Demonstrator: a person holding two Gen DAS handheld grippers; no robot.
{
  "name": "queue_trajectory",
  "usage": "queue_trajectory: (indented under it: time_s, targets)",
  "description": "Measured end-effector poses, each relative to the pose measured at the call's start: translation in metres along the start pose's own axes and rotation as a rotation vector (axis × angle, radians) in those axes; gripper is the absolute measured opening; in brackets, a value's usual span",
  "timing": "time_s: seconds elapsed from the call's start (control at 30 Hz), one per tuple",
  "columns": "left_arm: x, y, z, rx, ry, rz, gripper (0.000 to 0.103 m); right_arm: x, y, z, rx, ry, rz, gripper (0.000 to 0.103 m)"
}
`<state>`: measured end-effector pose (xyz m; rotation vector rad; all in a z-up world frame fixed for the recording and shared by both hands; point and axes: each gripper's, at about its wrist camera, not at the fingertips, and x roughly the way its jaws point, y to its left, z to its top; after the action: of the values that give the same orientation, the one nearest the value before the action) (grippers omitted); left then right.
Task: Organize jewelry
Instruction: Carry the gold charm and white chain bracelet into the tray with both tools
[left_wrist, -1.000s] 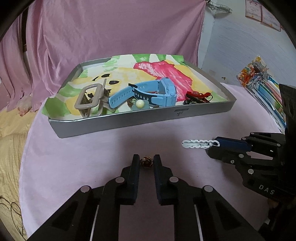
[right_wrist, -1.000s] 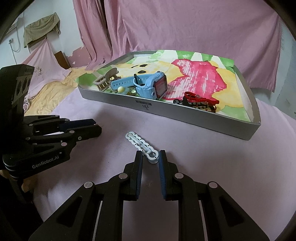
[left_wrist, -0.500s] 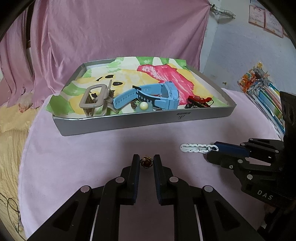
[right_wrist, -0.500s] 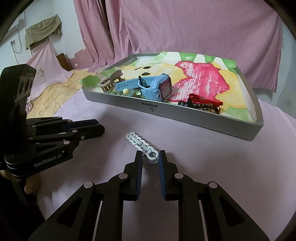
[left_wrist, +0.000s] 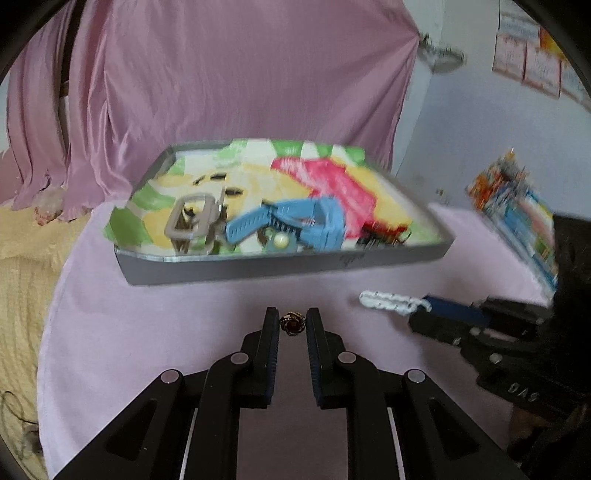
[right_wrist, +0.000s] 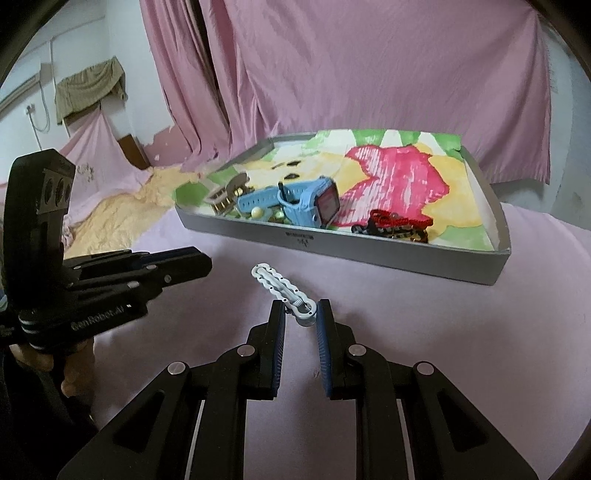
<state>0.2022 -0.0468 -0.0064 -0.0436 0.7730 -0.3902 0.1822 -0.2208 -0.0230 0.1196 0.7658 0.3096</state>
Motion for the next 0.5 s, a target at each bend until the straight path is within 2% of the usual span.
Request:
queue_trajectory:
  time_s: [0.23,0.5]
  targets:
    - [-0.007,0.005,0.02,-0.053,-0.095,-0.011,0.014,-0.012,-0.009,0.011,0.031,-0.088,-0.012,0.015]
    - [0.018,0.01,0.051,-0.088,-0.104,0.018,0.014,-0.008,-0.03,0.037,0.073,-0.152,-0.067,0.015]
